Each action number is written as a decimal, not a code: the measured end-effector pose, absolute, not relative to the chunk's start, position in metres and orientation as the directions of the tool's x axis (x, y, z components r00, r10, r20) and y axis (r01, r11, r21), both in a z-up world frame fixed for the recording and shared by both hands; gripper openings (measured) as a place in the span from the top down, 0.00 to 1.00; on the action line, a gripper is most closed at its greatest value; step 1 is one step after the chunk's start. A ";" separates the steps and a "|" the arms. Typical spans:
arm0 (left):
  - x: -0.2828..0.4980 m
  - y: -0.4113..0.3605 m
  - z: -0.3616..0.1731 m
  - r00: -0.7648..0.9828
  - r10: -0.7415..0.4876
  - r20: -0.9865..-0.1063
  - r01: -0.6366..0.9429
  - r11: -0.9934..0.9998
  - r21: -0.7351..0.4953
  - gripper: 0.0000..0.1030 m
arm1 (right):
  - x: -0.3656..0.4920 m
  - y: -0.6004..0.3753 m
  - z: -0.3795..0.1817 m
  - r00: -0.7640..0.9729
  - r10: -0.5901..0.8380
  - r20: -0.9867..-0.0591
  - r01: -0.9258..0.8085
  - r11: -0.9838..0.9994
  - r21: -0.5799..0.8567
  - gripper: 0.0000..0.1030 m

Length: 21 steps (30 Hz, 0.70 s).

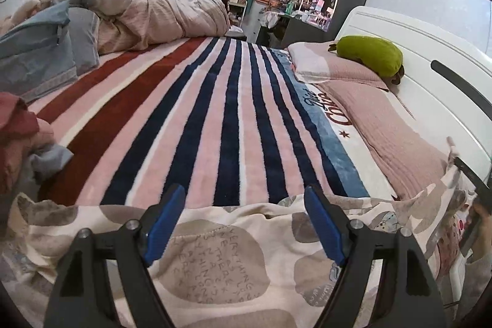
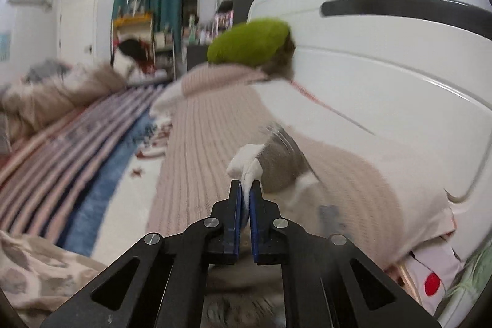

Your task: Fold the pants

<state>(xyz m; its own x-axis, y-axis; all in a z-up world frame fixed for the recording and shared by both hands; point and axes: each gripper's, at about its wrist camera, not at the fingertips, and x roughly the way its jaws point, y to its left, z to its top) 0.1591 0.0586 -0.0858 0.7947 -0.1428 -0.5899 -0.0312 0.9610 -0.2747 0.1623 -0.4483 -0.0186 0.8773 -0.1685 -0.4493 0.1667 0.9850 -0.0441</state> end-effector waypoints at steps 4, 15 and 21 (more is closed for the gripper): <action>0.145 0.056 -0.080 0.801 -0.144 -0.581 -0.033 0.958 -0.283 0.25 | 0.122 -0.462 -0.012 0.886 -0.162 -0.434 0.193 0.981 0.027 1.00; 0.119 0.048 -0.072 0.802 -0.159 -0.575 -0.013 0.959 -0.283 0.25 | 0.055 -0.525 -0.072 0.836 -0.172 -0.522 0.349 0.899 0.263 0.99; 0.119 0.031 -0.081 0.761 -0.260 -0.595 0.080 0.947 -0.312 0.22 | 0.044 -0.529 -0.083 0.818 -0.162 -0.553 0.362 0.890 0.275 0.65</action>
<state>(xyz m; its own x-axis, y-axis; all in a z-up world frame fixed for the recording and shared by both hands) 0.1189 0.0311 -0.0811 0.7606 -0.2598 -0.5949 0.0797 0.9469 -0.3115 0.0445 -0.5294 -0.0826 0.8176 -0.1621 -0.5525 0.3625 0.8905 0.2752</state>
